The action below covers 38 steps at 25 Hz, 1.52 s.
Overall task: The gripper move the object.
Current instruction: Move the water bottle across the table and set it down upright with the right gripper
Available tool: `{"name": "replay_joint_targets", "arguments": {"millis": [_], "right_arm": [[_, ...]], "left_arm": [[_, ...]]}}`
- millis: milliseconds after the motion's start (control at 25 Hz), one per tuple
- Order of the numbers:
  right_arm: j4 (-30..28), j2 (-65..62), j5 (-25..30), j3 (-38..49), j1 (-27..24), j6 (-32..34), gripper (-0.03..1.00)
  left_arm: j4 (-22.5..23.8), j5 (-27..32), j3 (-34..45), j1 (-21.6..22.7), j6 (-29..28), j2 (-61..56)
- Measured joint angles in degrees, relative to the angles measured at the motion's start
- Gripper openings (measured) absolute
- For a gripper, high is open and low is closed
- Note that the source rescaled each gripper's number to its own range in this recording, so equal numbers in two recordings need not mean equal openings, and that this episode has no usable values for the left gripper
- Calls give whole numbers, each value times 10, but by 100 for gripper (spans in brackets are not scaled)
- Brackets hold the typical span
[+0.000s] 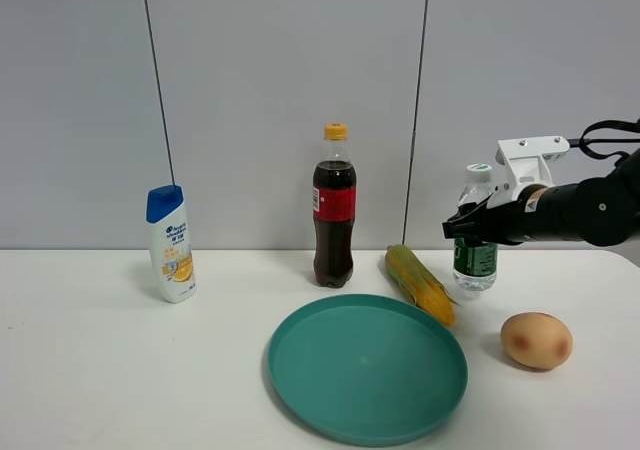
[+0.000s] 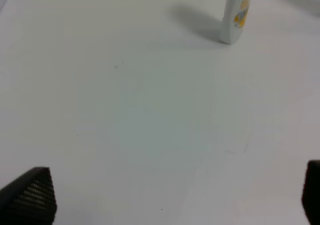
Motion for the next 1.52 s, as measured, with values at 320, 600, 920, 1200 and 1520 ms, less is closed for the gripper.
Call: {"name": "replay_joint_targets", "arguments": {"millis": [320,600,920,1200,1520], "right_arm": [[0,12,-35,0,0,29,0],[0,24,-35,0,0,36,0],[0,26,-36,0,0,39,4],[0,23,-79,-3,0,39,27],[0,23,-82,-3,0,47,32]], "left_arm": [[0,0,0,0,0,0],[0,0,0,0,0,0],[0,0,0,0,0,0],[0,0,0,0,0,0],[0,0,0,0,0,0]]}}
